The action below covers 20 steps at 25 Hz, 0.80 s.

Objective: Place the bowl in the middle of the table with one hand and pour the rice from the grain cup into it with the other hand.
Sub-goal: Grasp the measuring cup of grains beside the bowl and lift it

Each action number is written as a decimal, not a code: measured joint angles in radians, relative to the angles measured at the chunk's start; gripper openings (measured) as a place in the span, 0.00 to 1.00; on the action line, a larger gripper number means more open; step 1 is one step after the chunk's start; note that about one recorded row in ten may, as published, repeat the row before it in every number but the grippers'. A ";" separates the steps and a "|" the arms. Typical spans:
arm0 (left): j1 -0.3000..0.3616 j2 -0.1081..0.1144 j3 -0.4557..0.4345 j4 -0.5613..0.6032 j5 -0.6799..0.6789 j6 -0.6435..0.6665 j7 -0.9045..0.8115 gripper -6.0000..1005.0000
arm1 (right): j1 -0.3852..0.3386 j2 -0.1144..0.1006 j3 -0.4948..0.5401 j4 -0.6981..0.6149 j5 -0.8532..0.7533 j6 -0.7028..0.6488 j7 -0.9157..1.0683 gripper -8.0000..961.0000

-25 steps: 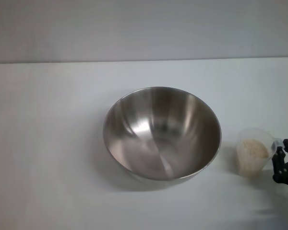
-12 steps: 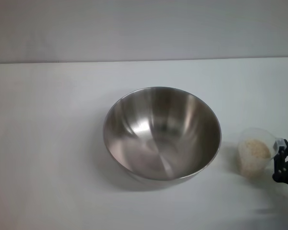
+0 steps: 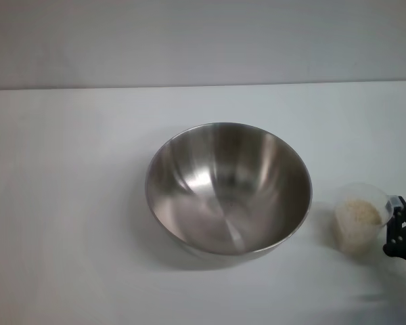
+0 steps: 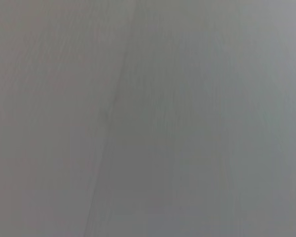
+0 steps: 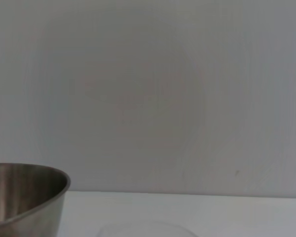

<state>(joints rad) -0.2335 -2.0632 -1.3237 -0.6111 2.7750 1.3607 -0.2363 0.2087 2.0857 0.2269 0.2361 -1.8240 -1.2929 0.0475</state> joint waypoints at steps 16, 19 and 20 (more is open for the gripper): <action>-0.004 0.000 0.004 0.007 0.000 -0.003 0.004 0.18 | -0.009 -0.003 0.076 -0.023 0.006 -0.122 0.006 0.02; -0.011 0.000 0.007 0.014 0.000 -0.004 0.002 0.18 | 0.006 -0.005 0.088 -0.052 0.006 -0.196 0.003 0.02; -0.012 0.000 0.007 0.014 0.000 -0.005 0.002 0.18 | 0.013 -0.006 0.088 -0.061 0.006 -0.213 0.002 0.02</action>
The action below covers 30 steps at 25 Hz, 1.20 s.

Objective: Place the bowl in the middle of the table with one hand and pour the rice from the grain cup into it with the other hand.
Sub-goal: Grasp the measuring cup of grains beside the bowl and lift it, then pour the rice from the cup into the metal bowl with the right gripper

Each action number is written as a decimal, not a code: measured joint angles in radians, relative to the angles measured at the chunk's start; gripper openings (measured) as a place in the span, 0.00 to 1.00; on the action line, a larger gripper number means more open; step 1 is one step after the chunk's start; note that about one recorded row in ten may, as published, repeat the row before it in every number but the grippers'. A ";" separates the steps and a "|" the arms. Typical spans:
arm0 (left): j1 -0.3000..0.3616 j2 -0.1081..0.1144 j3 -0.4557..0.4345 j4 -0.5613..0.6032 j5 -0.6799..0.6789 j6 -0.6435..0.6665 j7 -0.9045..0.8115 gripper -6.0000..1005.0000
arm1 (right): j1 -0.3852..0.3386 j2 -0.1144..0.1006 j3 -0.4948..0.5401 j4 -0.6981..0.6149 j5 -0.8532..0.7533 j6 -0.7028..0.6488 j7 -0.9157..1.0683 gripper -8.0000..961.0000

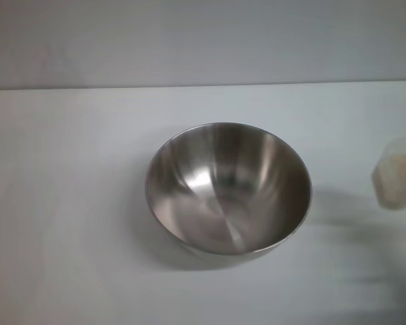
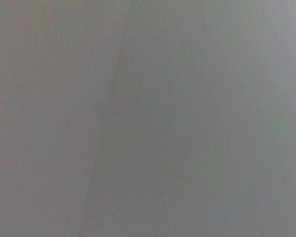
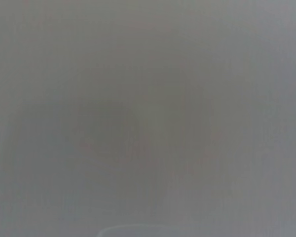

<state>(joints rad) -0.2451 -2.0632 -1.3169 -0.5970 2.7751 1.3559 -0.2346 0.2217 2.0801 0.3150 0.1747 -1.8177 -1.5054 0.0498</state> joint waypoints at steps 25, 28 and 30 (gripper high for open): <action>-0.007 -0.002 0.002 0.000 0.000 0.001 -0.002 0.18 | 0.290 0.001 -0.056 -0.055 -0.012 -0.051 -0.258 0.02; -0.008 -0.002 0.002 0.000 0.000 0.002 -0.002 0.18 | 0.297 0.002 -0.065 -0.044 -0.012 -0.041 -0.322 0.02; -0.009 -0.002 0.002 0.000 0.000 0.002 -0.002 0.18 | 0.300 0.002 -0.066 -0.037 -0.012 -0.038 -0.366 0.02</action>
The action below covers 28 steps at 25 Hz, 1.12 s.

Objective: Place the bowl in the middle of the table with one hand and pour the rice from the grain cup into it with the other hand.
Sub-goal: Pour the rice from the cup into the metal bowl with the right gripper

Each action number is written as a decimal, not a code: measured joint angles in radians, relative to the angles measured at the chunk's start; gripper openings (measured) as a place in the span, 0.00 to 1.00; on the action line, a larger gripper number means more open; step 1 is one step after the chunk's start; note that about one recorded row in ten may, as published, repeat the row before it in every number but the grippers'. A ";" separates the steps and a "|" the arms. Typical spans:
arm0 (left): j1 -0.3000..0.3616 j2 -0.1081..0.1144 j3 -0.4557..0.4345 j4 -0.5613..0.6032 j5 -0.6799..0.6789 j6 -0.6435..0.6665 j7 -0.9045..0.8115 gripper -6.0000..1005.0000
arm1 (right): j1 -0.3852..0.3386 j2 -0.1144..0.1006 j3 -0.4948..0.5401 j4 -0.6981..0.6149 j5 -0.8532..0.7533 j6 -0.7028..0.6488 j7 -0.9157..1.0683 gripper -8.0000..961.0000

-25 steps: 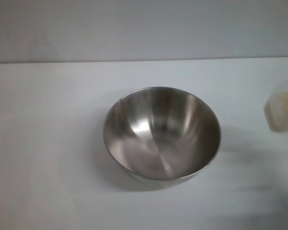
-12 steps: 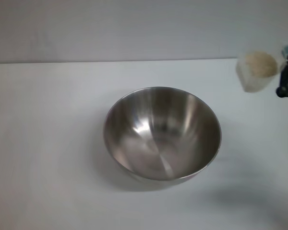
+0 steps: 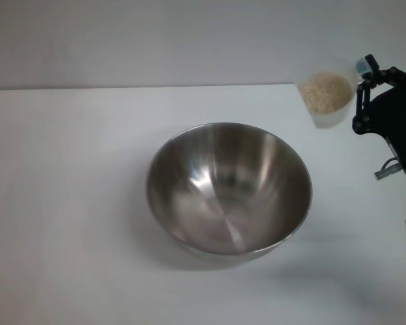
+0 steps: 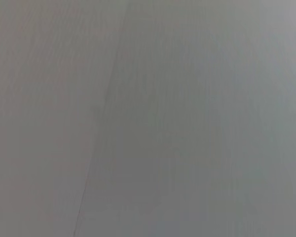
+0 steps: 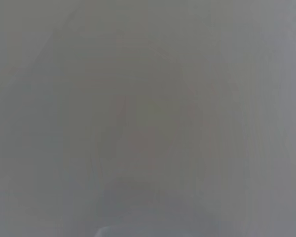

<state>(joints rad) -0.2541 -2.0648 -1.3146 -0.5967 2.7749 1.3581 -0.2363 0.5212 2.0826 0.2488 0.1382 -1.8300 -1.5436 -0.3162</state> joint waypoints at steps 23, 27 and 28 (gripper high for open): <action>-0.001 -0.003 0.009 0.000 -0.002 0.004 0.000 0.18 | 0.005 0.004 0.000 0.124 -0.067 0.042 -0.767 0.02; 0.001 -0.003 0.009 -0.001 -0.003 0.004 -0.001 0.18 | 0.005 0.004 0.000 0.133 -0.079 0.052 -0.871 0.02; 0.001 -0.003 0.009 -0.001 -0.003 0.004 -0.001 0.18 | 0.005 0.004 0.000 0.135 -0.083 0.056 -0.897 0.02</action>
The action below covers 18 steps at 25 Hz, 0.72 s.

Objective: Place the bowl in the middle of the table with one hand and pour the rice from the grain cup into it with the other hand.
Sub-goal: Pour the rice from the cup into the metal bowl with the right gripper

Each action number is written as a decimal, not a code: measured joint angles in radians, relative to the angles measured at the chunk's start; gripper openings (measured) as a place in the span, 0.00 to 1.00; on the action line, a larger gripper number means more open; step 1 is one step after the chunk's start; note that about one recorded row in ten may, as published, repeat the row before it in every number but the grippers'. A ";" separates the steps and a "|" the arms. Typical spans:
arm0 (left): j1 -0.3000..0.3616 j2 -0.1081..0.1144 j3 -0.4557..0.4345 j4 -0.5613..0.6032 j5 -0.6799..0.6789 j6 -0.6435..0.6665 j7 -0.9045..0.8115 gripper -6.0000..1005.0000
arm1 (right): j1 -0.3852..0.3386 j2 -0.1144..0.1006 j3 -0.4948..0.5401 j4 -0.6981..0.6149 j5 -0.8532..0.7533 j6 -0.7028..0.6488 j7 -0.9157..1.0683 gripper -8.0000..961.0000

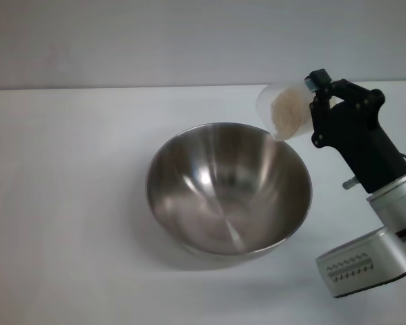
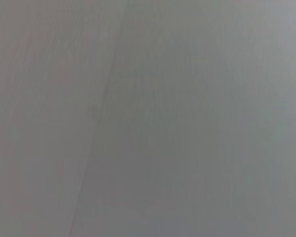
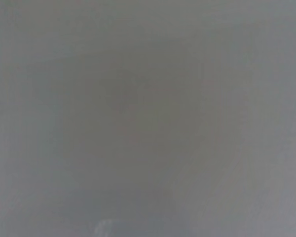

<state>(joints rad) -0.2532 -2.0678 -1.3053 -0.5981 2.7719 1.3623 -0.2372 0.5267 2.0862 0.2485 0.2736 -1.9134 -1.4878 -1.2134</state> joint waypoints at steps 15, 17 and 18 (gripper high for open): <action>0.002 0.002 -0.002 -0.002 0.000 0.000 -0.001 0.18 | 0.017 0.000 0.000 0.003 -0.079 0.041 -0.230 0.02; 0.001 0.002 -0.003 -0.001 -0.001 -0.002 -0.001 0.18 | 0.027 0.000 0.000 -0.005 -0.097 0.044 -0.254 0.02; 0.001 0.002 -0.003 0.000 -0.001 -0.003 -0.001 0.18 | 0.027 0.000 0.000 -0.005 -0.097 0.044 -0.254 0.02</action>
<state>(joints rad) -0.2522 -2.0662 -1.3085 -0.5978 2.7707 1.3588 -0.2378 0.5532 2.0862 0.2488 0.2688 -2.0107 -1.4442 -1.4676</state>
